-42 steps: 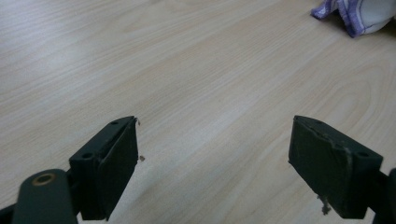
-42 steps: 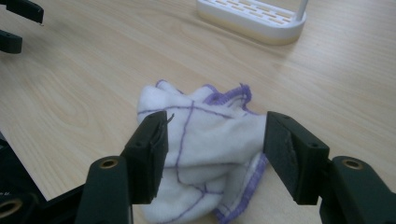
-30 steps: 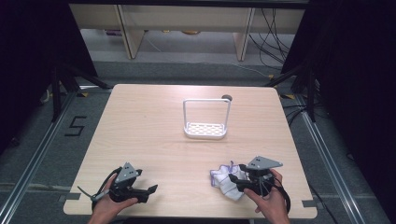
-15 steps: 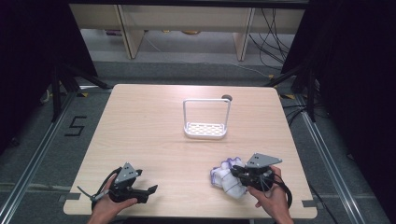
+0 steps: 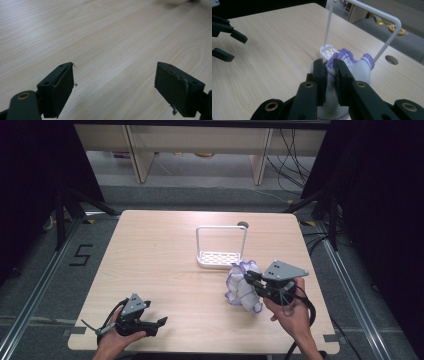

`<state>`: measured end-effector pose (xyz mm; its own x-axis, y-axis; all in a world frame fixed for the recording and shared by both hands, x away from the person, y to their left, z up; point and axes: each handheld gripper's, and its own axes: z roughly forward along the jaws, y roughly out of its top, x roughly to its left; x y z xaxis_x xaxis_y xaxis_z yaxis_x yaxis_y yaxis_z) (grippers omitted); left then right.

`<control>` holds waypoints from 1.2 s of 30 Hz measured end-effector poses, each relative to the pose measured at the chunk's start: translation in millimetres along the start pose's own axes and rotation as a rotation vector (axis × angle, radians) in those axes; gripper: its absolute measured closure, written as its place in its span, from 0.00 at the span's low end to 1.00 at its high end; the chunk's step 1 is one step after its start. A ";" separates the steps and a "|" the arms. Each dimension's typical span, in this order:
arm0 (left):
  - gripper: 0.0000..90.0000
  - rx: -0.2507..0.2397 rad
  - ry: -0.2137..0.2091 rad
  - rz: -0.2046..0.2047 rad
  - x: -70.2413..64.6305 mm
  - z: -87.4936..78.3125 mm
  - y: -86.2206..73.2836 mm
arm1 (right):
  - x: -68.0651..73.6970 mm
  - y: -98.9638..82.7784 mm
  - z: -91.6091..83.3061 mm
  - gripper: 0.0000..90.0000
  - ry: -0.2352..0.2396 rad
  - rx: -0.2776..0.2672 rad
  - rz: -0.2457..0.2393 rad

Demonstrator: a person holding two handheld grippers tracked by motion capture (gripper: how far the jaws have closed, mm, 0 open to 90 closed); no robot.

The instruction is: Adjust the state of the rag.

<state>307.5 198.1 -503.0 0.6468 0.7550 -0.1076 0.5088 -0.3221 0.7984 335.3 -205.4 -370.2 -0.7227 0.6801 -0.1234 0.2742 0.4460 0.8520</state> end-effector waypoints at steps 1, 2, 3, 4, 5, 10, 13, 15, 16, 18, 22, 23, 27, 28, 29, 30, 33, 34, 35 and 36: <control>0.17 0.005 0.004 0.003 0.7 -0.5 0.3 | 2.6 4.7 1.3 0.90 -0.001 0.001 0.000; 0.17 0.020 0.007 0.018 2.3 -1.8 0.5 | 2.9 7.4 3.7 0.90 0.000 -0.012 -0.012; 0.17 0.016 0.015 0.013 2.2 -1.6 0.2 | 4.7 12.1 5.5 0.90 0.005 -0.018 -0.021; 0.17 0.002 0.015 -0.002 1.9 -0.6 -0.2 | 7.2 15.5 8.8 0.90 0.011 -0.031 -0.032; 0.17 0.006 0.013 0.011 3.7 -1.3 -0.2 | 9.7 19.0 11.2 0.90 0.021 -0.040 -0.035; 0.17 -0.018 0.022 -0.017 5.1 -3.1 0.0 | 20.9 34.7 15.9 0.90 0.117 -0.081 -0.034; 0.17 -0.010 0.024 0.001 7.1 -5.1 0.6 | 20.3 30.3 19.7 0.90 0.134 -0.082 -0.010; 0.17 -0.012 0.023 0.001 6.9 -5.3 0.4 | 15.9 24.8 21.8 0.90 0.145 -0.057 -0.001; 0.17 -0.021 0.022 -0.008 6.1 -4.5 0.4 | 10.3 14.0 28.2 0.90 0.124 -0.031 0.023; 0.17 -0.014 0.026 -0.009 4.9 -4.1 1.3 | -10.2 -22.7 51.8 0.90 0.082 0.111 0.100; 0.17 -0.012 0.016 -0.002 3.7 -3.2 1.3 | -33.1 -70.1 84.4 0.90 0.023 0.287 0.125; 0.17 -0.012 0.016 -0.002 3.7 -3.2 1.3 | -33.1 -70.1 84.4 0.90 0.023 0.287 0.125; 0.17 -0.006 0.018 -0.001 3.9 -2.4 1.0 | -47.6 -83.3 89.8 0.88 0.021 0.312 0.175; 0.17 -0.009 0.018 -0.010 3.3 -2.4 1.2 | -47.5 -80.4 86.8 0.86 0.017 0.321 0.178; 0.17 -0.011 0.013 -0.003 4.1 -2.6 1.2 | -46.5 -75.0 82.6 0.82 0.002 0.293 0.183; 0.17 -0.012 0.013 -0.002 4.0 -2.9 1.1 | -43.8 -68.5 77.1 0.78 -0.015 0.279 0.193; 0.17 -0.012 0.012 -0.001 4.2 -3.0 1.3 | -25.7 -45.3 64.0 0.73 0.008 0.207 0.164; 0.17 -0.013 0.012 -0.002 4.1 -2.8 1.5 | -20.3 -39.9 62.6 0.71 0.020 0.193 0.146; 0.17 -0.013 0.012 -0.002 4.1 -2.8 1.5 | -20.3 -39.9 62.6 0.71 0.020 0.193 0.146; 0.17 -0.013 0.013 -0.003 3.4 -2.6 1.2 | 0.7 -26.8 63.5 0.69 0.068 0.175 0.100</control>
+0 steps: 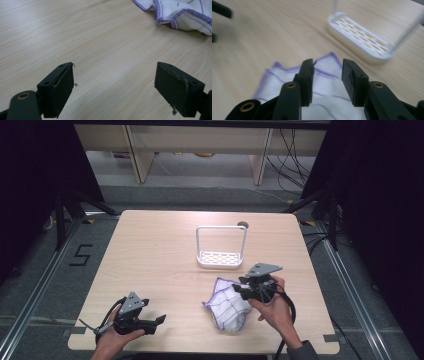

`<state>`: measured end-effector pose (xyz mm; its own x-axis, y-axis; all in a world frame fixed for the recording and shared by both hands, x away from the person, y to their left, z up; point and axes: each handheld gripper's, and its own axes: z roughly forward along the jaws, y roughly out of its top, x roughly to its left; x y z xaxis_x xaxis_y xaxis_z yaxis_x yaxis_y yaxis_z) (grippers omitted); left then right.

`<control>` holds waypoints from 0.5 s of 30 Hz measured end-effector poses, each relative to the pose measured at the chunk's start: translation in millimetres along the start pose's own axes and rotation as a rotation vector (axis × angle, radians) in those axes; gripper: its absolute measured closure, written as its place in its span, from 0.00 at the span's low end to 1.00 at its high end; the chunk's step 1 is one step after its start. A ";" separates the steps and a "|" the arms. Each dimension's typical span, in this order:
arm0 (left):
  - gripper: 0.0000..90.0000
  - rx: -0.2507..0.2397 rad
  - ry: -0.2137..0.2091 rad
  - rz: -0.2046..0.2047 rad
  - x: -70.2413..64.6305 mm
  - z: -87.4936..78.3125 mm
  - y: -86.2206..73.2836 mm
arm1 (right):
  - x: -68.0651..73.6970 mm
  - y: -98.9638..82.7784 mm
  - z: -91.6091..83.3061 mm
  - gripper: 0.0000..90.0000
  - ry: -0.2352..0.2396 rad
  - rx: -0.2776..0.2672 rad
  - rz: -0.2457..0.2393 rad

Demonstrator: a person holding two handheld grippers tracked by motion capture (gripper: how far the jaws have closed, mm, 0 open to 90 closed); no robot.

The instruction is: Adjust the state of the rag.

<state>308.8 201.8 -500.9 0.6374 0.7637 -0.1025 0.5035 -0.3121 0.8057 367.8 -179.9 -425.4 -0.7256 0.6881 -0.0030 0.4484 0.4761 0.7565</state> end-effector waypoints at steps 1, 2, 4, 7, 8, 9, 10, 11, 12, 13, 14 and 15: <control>0.17 0.000 -0.001 -0.001 -0.3 -0.2 -0.1 | 7.7 2.7 1.5 0.68 0.022 0.007 -0.015; 0.17 0.000 -0.001 -0.001 -0.3 -0.2 -0.1 | 7.7 2.7 1.5 0.68 0.022 0.007 -0.015; 0.17 0.004 0.008 0.005 0.1 -1.4 0.6 | 35.8 6.7 12.6 0.64 0.075 0.042 -0.042; 0.17 0.001 0.000 0.005 0.3 -0.8 0.1 | 50.3 4.2 24.6 0.61 0.096 0.067 -0.060; 0.17 0.005 -0.001 0.010 0.6 -0.8 0.3 | 61.5 2.1 37.4 0.59 0.134 0.125 -0.110; 0.17 0.014 -0.001 0.019 1.2 -1.3 0.5 | 64.3 1.6 41.1 0.58 0.132 0.131 -0.118; 0.17 0.014 -0.002 0.020 1.0 -1.1 0.4 | 67.4 0.9 46.4 0.57 0.125 0.135 -0.128; 0.17 0.015 -0.002 0.020 0.9 -1.1 0.4 | 69.8 0.5 51.5 0.57 0.113 0.145 -0.139; 0.17 0.015 -0.002 0.020 0.9 -1.1 0.4 | 71.4 1.0 55.2 0.57 0.107 0.168 -0.143; 0.17 0.014 -0.002 0.019 0.9 -1.1 0.4 | 72.5 0.3 60.4 0.59 0.089 0.175 -0.155; 0.17 0.014 -0.002 0.019 0.9 -1.1 0.4 | 72.5 0.3 60.4 0.59 0.089 0.175 -0.155; 0.17 0.007 -0.002 0.011 0.8 -0.7 0.4 | 70.4 -2.8 68.1 0.84 0.084 0.200 -0.215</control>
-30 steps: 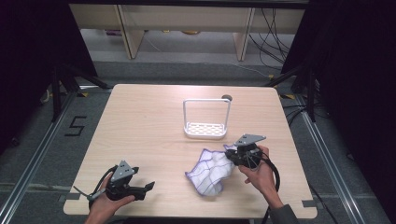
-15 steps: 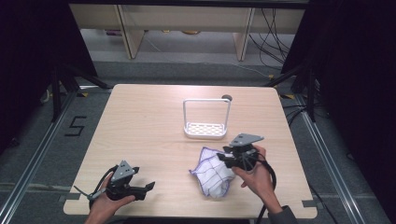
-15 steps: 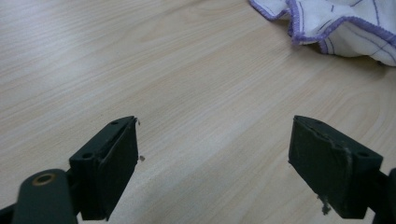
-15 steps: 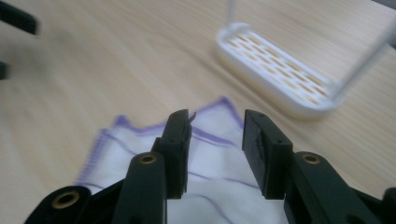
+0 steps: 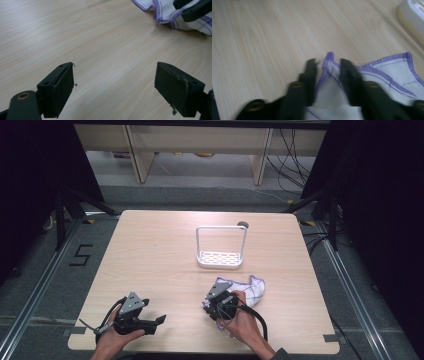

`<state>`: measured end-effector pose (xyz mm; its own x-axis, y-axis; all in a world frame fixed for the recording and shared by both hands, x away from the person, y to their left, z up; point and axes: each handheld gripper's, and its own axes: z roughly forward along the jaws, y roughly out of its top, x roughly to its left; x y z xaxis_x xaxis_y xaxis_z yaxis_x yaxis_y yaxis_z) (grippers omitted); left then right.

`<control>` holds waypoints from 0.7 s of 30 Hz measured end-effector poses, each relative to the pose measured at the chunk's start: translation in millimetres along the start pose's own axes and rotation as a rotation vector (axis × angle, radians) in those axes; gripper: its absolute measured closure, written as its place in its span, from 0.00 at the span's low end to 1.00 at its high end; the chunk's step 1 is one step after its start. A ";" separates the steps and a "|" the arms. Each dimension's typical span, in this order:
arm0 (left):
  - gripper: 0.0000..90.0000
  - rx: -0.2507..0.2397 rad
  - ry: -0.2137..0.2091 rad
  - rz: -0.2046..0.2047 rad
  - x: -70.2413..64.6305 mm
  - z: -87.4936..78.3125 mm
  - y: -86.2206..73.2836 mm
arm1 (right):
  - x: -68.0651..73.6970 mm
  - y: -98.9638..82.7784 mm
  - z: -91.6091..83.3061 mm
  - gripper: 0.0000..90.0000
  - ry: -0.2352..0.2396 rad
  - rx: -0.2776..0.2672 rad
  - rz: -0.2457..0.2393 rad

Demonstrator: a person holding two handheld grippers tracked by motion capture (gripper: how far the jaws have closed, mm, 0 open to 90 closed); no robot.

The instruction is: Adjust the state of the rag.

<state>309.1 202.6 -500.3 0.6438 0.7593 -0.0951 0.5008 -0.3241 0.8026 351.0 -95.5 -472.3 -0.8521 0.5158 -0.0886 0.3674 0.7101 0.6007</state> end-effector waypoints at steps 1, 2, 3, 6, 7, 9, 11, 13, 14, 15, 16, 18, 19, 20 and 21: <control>0.17 -0.009 -0.001 -0.011 -0.7 0.4 -0.3 | -0.2 -0.9 -0.4 0.91 0.004 0.001 0.000; 0.17 -0.006 -0.001 -0.006 -0.2 -0.2 -0.2 | -2.2 -2.0 -2.2 0.96 0.001 -0.010 -0.023; 0.17 -0.006 -0.001 -0.006 -0.2 -0.2 -0.2 | -2.2 -2.0 -2.2 0.96 0.001 -0.010 -0.023; 0.17 0.003 0.003 -0.005 0.9 0.7 -0.7 | -12.1 -8.2 -45.2 0.98 -0.008 -0.097 -0.021; 0.17 0.003 0.003 -0.005 0.9 0.7 -0.7 | -12.1 -8.2 -45.2 0.98 -0.008 -0.097 -0.021; 0.17 -0.008 -0.008 -0.021 -1.3 3.7 0.9 | -28.3 -22.3 -88.8 0.98 -0.010 -0.209 0.064; 0.18 -0.009 -0.010 -0.026 -3.0 5.6 2.0 | -32.0 -26.8 -97.1 0.98 -0.006 -0.231 0.081; 0.30 0.004 -0.094 -0.009 -13.5 15.0 4.6 | -44.6 -46.7 -123.8 0.98 -0.040 -0.288 0.155; 0.30 0.019 -0.114 0.014 -17.9 18.1 6.5 | -48.9 -53.4 -129.2 0.98 -0.068 -0.306 0.163; 0.29 0.019 -0.114 0.014 -17.9 18.1 6.5 | -48.9 -53.4 -129.2 0.98 -0.068 -0.306 0.163; 0.29 0.035 -0.139 0.056 -27.0 23.2 11.4 | -55.2 -67.4 -136.7 0.98 -0.070 -0.320 0.223; 0.29 0.010 -0.159 0.072 -35.8 30.5 15.3 | -57.0 -76.6 -139.0 0.98 -0.078 -0.318 0.256; 0.29 0.028 -0.171 0.092 -41.1 33.7 19.5 | -58.0 -79.9 -139.2 0.98 -0.075 -0.316 0.263; 0.29 0.023 -0.188 0.087 -45.0 37.0 21.7 | -60.6 -84.9 -138.8 0.98 -0.079 -0.310 0.260; 0.30 0.024 -0.194 0.096 -51.3 41.9 25.0 | -59.9 -87.3 -139.4 0.98 -0.078 -0.305 0.286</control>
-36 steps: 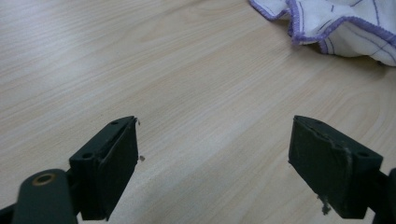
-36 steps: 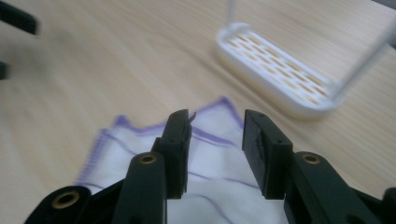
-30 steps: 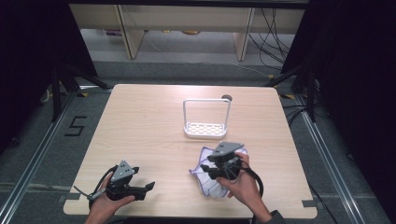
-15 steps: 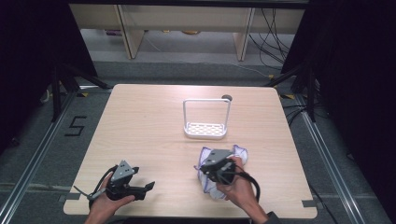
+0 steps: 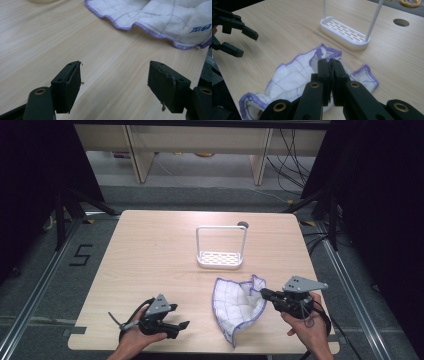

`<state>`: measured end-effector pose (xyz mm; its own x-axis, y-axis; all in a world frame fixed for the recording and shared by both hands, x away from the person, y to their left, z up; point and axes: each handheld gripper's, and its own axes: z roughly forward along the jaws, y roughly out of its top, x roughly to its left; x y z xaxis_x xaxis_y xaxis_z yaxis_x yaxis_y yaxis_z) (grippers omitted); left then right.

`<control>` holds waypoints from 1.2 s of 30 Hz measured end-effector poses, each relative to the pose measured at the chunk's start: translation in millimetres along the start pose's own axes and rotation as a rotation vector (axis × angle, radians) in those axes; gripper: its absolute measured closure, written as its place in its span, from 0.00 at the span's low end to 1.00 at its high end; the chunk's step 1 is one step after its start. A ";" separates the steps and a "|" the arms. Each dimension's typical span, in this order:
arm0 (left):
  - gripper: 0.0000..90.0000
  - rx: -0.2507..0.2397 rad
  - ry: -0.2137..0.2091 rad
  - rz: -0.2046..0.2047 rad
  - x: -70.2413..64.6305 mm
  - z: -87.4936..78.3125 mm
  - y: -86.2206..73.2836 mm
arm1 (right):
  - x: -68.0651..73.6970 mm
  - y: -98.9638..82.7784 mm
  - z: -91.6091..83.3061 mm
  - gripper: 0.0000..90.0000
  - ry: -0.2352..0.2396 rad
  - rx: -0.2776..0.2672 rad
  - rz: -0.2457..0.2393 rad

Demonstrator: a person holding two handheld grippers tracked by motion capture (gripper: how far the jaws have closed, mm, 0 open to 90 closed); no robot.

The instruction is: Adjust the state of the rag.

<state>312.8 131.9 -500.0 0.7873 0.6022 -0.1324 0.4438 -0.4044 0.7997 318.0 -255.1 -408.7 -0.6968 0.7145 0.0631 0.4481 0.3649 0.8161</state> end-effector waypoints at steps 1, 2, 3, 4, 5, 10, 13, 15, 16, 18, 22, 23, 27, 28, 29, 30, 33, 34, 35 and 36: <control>0.30 0.012 -0.011 0.018 -1.8 2.8 2.7 | -3.0 -3.2 -0.3 0.98 -0.016 -0.008 -0.003; 0.30 0.007 -0.025 0.019 -7.4 9.0 6.7 | -5.6 -4.4 -1.2 0.98 -0.009 -0.002 -0.013; 0.30 0.012 -0.034 0.026 -10.4 12.2 9.2 | -7.3 -7.3 -2.7 0.98 -0.015 -0.002 0.004; 0.30 0.013 -0.063 0.038 -14.8 18.0 13.3 | -7.5 -9.1 -3.4 0.98 -0.025 -0.005 0.007; 0.30 0.020 -0.064 0.043 -17.9 20.6 16.1 | -8.6 -12.0 -4.6 0.98 -0.025 -0.003 0.021; 0.30 0.010 -0.086 0.113 -26.5 42.2 38.2 | -11.1 -23.7 -12.5 0.98 -0.047 -0.008 0.049; 0.30 0.008 -0.022 0.125 -14.1 52.6 55.2 | -13.7 -32.7 -17.7 0.98 -0.048 -0.008 0.056; 0.30 0.020 0.022 0.135 -1.6 59.5 64.9 | -16.5 -39.0 -21.0 0.98 -0.057 -0.008 0.059; 0.30 0.017 0.028 0.107 5.5 66.8 70.4 | -14.8 -41.4 -22.0 0.98 -0.053 -0.004 0.090; 0.30 0.029 0.071 0.136 14.5 78.8 76.1 | -16.5 -46.5 -24.2 0.97 -0.053 -0.002 0.097; 0.30 0.058 0.066 0.137 21.8 94.2 82.6 | -18.8 -52.8 -26.1 0.97 -0.058 -0.012 0.103; 0.30 0.071 0.069 0.149 24.9 102.8 88.6 | -21.2 -55.4 -26.9 0.97 -0.053 -0.005 0.099; 0.33 0.116 0.072 0.175 29.2 120.3 98.2 | -20.8 -58.0 -27.6 0.97 -0.059 -0.008 0.126; 0.35 0.116 0.072 0.175 29.2 120.3 98.2 | -20.8 -58.0 -27.6 0.97 -0.059 -0.008 0.126; 0.38 0.126 0.070 0.181 31.0 128.1 101.3 | -20.5 -58.4 -28.8 0.97 -0.053 0.006 0.139; 0.39 0.137 0.069 0.183 32.0 132.3 102.1 | -21.6 -58.7 -28.7 0.97 -0.059 -0.003 0.124; 0.41 0.178 0.075 0.177 34.6 141.4 102.4 | -20.8 -59.4 -30.5 0.97 -0.058 0.001 0.141; 0.41 0.179 0.068 0.183 35.5 143.0 102.2 | -23.9 -60.1 -30.7 0.97 -0.070 -0.013 0.100; 0.43 0.179 0.057 0.182 35.4 143.8 101.9 | -22.4 -60.8 -30.2 0.97 -0.059 -0.020 0.132; 0.48 0.179 0.057 0.182 35.4 143.8 101.9 | -22.4 -60.8 -30.2 0.97 -0.059 -0.020 0.132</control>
<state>447.5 13.0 -507.4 0.8380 0.5441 0.0419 0.3694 -0.6220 0.6904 289.4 -311.3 -442.3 -0.5979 0.7898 0.1370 0.5223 0.2542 0.8140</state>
